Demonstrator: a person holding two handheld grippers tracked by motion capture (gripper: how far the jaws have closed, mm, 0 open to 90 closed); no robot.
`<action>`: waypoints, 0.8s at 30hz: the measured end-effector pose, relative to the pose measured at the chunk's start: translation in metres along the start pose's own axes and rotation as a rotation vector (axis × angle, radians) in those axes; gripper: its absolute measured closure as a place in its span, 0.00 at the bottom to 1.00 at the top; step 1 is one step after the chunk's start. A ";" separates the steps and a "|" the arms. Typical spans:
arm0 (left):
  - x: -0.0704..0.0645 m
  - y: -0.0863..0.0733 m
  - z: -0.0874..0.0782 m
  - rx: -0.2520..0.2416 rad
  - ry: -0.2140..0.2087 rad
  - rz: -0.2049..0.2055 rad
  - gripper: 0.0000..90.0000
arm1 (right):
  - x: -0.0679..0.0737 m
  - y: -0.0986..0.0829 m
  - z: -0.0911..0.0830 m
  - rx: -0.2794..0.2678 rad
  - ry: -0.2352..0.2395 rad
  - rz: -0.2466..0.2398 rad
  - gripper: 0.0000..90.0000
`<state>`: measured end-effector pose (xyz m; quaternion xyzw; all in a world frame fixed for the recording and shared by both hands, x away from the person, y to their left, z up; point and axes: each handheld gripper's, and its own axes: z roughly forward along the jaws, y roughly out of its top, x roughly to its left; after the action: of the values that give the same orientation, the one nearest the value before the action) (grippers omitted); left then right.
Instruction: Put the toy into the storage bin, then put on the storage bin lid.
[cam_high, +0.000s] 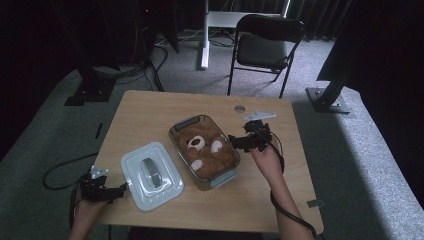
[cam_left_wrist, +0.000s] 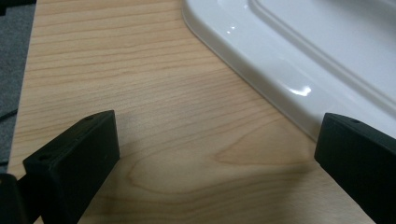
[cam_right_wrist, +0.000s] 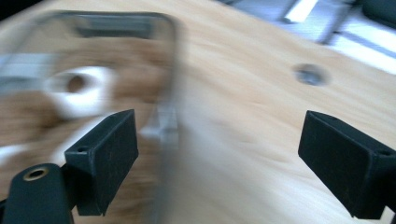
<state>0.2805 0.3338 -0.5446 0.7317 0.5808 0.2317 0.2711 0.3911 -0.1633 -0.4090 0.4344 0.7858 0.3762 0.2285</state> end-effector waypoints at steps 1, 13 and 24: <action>-0.002 0.002 -0.002 -0.004 0.005 -0.001 0.01 | -0.004 -0.002 0.003 0.004 -0.013 0.015 0.12; -0.055 0.029 -0.005 -0.049 -0.174 0.030 0.01 | -0.027 -0.038 0.048 0.095 -0.053 0.094 0.12; -0.093 0.055 0.014 -0.060 -0.194 0.050 0.01 | -0.030 -0.053 0.056 0.095 -0.037 0.140 0.13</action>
<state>0.3092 0.2315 -0.5208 0.7565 0.5262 0.1836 0.3421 0.4184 -0.1846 -0.4841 0.5056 0.7661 0.3454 0.1951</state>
